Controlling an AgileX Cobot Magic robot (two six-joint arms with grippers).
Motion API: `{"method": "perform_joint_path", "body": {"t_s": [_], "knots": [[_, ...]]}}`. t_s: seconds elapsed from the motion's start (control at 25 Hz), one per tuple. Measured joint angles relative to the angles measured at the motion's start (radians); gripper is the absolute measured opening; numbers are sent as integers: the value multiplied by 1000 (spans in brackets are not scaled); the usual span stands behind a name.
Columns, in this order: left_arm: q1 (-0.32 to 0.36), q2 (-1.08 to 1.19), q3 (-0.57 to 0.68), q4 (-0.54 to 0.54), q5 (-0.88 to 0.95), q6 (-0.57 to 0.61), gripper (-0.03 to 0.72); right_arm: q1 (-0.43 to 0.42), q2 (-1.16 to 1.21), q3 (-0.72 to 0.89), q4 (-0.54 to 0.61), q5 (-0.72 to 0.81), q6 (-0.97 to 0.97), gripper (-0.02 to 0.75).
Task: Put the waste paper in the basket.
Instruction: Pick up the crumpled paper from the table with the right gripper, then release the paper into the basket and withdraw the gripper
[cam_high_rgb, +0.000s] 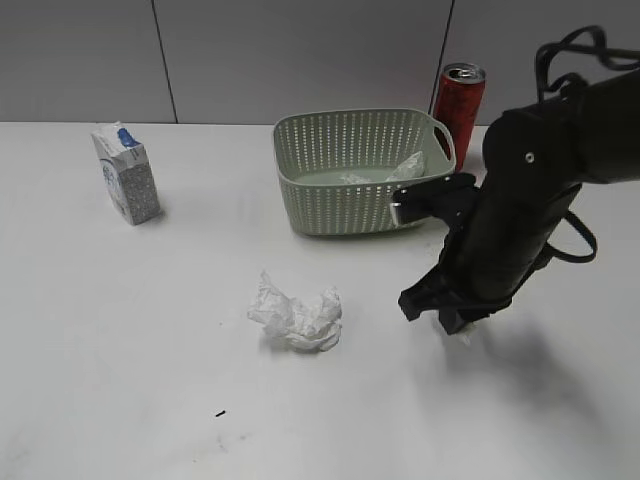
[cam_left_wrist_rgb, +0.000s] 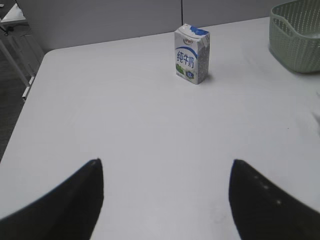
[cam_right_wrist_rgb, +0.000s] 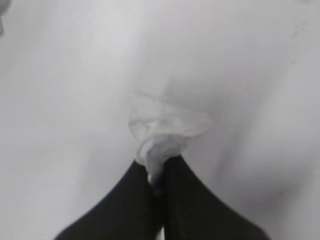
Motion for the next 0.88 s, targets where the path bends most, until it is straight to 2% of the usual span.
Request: {"method": "perform_joint_path", "body": {"t_s": [0.24,0.4,0.52,0.76,0.88], "knots": [[0,0,0,0,0,0,549,0,-180,-9,-4,-44,-35,-6],[0,0,0,0,0,0,548,0,-210,-84,-29,-128,-43,-6],[0,0,0,0,0,0,548,0,-185,-150,-69,-227,-44,-6],[0,0,0,0,0,0,548,-6,-48,-269,-222,-437,-44,-6],[0,0,0,0,0,0,548,-23,33,-312,-248,-504,-45,-6]]}}
